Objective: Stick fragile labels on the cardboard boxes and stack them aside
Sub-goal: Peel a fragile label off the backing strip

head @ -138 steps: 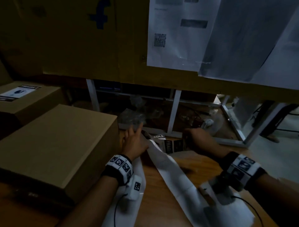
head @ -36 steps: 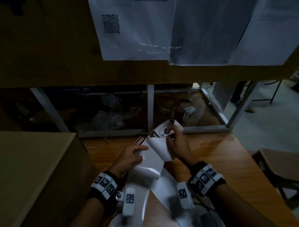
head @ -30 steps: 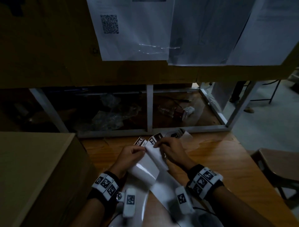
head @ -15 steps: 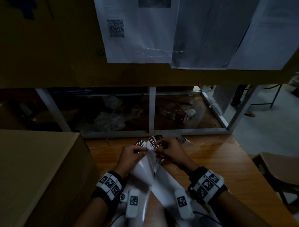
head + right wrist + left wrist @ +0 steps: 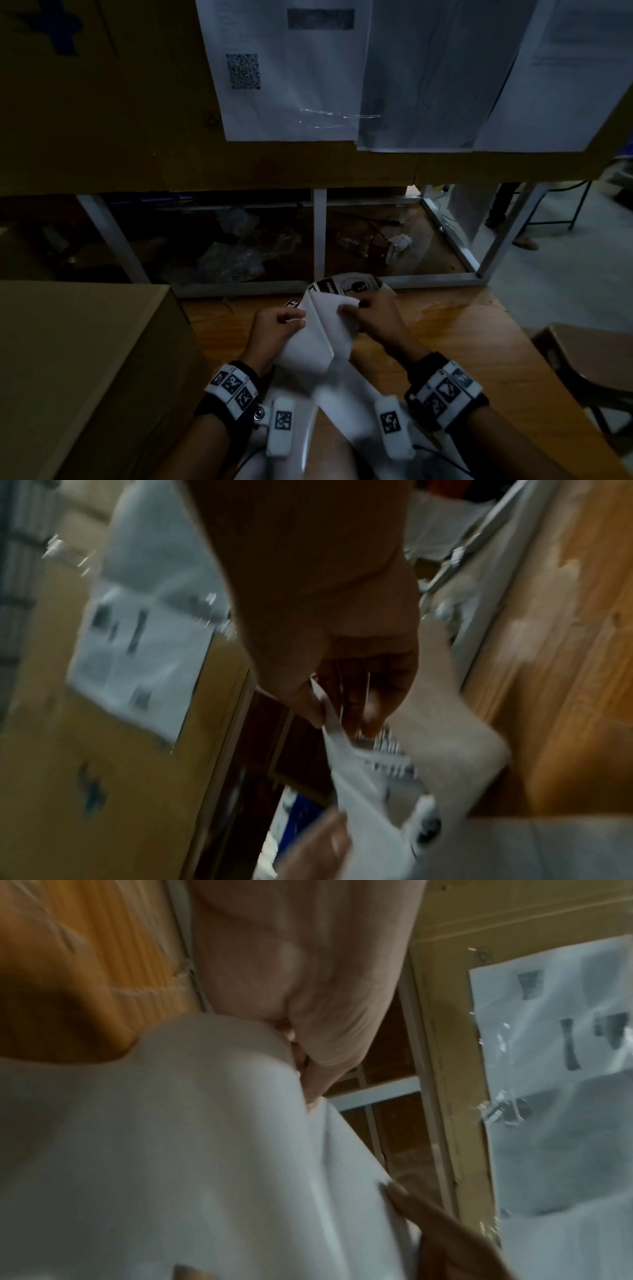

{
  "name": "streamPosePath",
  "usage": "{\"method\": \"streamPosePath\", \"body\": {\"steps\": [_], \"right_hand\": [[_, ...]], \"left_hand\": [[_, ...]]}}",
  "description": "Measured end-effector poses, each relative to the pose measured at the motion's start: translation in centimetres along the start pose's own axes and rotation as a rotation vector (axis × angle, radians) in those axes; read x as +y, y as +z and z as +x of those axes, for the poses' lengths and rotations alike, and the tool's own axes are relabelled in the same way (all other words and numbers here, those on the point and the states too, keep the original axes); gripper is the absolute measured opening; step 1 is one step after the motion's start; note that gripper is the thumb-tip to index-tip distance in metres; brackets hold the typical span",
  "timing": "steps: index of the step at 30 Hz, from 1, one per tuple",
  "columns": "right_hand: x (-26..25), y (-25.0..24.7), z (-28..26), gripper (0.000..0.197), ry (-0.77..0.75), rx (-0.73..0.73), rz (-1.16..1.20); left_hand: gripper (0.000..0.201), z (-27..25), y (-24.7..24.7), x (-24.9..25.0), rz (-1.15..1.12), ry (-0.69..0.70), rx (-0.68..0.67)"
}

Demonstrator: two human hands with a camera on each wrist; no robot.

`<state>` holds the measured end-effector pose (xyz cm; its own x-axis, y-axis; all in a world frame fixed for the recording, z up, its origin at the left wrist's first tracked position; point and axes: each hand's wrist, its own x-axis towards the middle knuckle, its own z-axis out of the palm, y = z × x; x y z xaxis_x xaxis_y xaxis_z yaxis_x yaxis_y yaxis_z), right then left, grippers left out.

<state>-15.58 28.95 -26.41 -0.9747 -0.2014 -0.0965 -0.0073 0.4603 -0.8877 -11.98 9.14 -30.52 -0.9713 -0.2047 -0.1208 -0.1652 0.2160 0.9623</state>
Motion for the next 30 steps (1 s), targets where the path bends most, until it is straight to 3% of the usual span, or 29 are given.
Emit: {"method": "streamPosePath", "body": {"steps": [7,10,16,21,25,28,30], "right_hand": [[-1.0,-5.1,1.3,0.030,0.171,0.168,0.304],[-1.6,-6.9,1.5,0.013,0.164,0.320,0.373],[-2.7,-10.4,1.7,0.016,0.104,0.548,0.448],[-3.6,-10.2,-0.5,0.011,-0.034,0.463,0.408],[-3.6,-8.7,-2.8,0.010,-0.125,0.422,0.371],[-3.5,-7.6,-4.2,0.012,-0.181,0.374,0.351],[-3.6,-7.0,-5.1,0.013,-0.206,0.352,0.322]], "left_hand": [[0.018,0.7,-1.4,-1.8,-0.124,-0.071,0.031],[0.021,1.0,-1.5,-2.4,-0.143,-0.062,0.063],[0.015,2.2,-1.5,-2.6,-0.115,-0.051,0.146],[0.008,2.4,-1.3,-1.0,0.101,0.076,0.189],[0.011,1.2,-2.3,-0.1,0.425,0.257,0.316],[0.010,-2.5,-2.3,1.0,0.409,0.326,0.368],[0.005,-5.8,-2.0,0.8,0.359,0.302,0.300]]}}
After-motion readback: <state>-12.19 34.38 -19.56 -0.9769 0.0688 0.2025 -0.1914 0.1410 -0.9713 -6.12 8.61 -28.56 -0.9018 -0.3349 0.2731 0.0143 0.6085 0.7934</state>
